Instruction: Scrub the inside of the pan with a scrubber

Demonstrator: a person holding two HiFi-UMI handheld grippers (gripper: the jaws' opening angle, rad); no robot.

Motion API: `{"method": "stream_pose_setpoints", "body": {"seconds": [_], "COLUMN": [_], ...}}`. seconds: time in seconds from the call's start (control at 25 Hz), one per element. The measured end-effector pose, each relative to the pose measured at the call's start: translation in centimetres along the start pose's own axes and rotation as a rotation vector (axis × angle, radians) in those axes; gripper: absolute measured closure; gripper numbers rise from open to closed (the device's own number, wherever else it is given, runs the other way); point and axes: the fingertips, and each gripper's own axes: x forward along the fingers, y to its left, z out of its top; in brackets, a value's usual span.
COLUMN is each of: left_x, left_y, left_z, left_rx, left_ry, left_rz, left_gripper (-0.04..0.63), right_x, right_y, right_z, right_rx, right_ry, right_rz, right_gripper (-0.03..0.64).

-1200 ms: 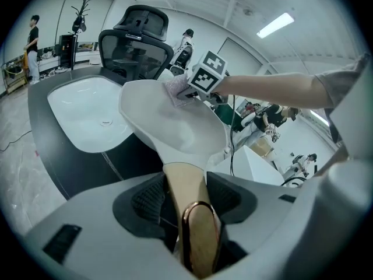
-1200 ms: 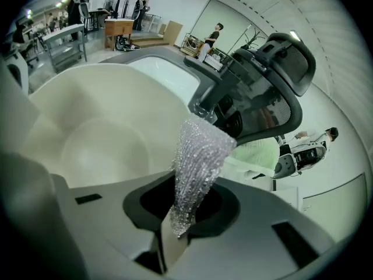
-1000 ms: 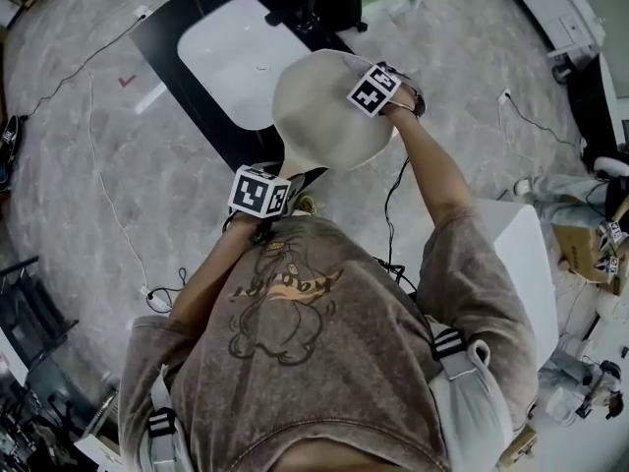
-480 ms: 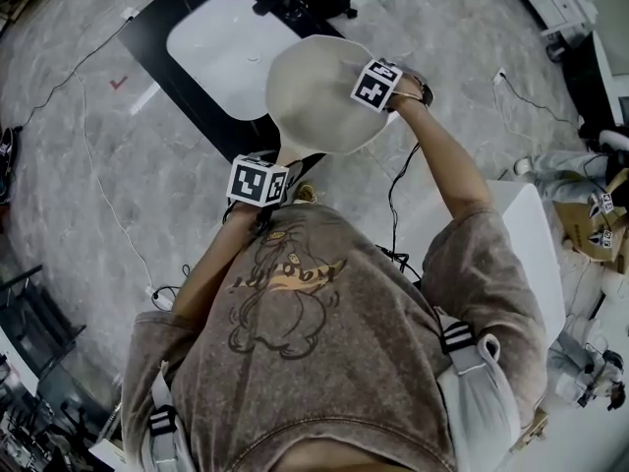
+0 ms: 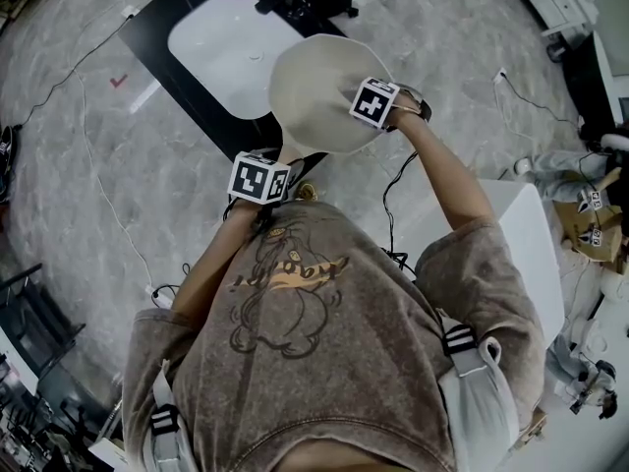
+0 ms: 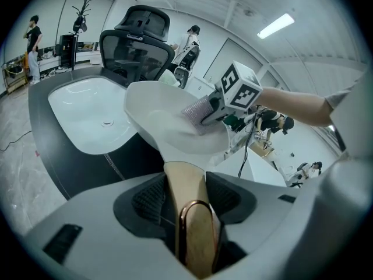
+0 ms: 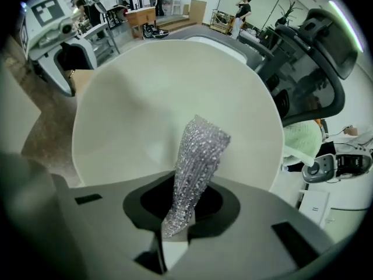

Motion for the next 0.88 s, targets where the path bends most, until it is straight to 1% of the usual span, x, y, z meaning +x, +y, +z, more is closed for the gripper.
{"method": "stream_pose_setpoints", "body": {"seconds": [0.08, 0.2, 0.4, 0.6, 0.72, 0.88], "left_x": [0.1, 0.3, 0.0, 0.3, 0.4, 0.0], "left_y": [0.0, -0.2, -0.1, 0.1, -0.1, -0.1], "left_z": [0.1, 0.2, 0.1, -0.1, -0.1, -0.1], "left_rx": [0.001, -0.003, -0.002, -0.001, -0.007, -0.012], "left_ry": [0.001, -0.002, 0.003, 0.006, 0.001, 0.006], "left_rz": [-0.004, -0.015, -0.011, 0.001, -0.012, -0.006], "left_gripper": [0.365, 0.365, 0.365, 0.365, 0.365, 0.365], "right_x": [-0.2, -0.4, -0.5, -0.7, -1.1, -2.0], "right_y": [1.1, 2.4, 6.2, 8.8, 10.1, 11.3], "right_z": [0.0, 0.4, 3.1, 4.3, 5.4, 7.2], "right_rx": [-0.003, -0.017, -0.05, -0.061, -0.062, -0.082], "right_ry": [0.02, 0.023, -0.077, -0.106, -0.136, -0.162], "right_rz": [0.04, 0.082, 0.204, 0.285, 0.333, 0.372], "right_gripper": [0.541, 0.542, 0.541, 0.541, 0.541, 0.541]}}
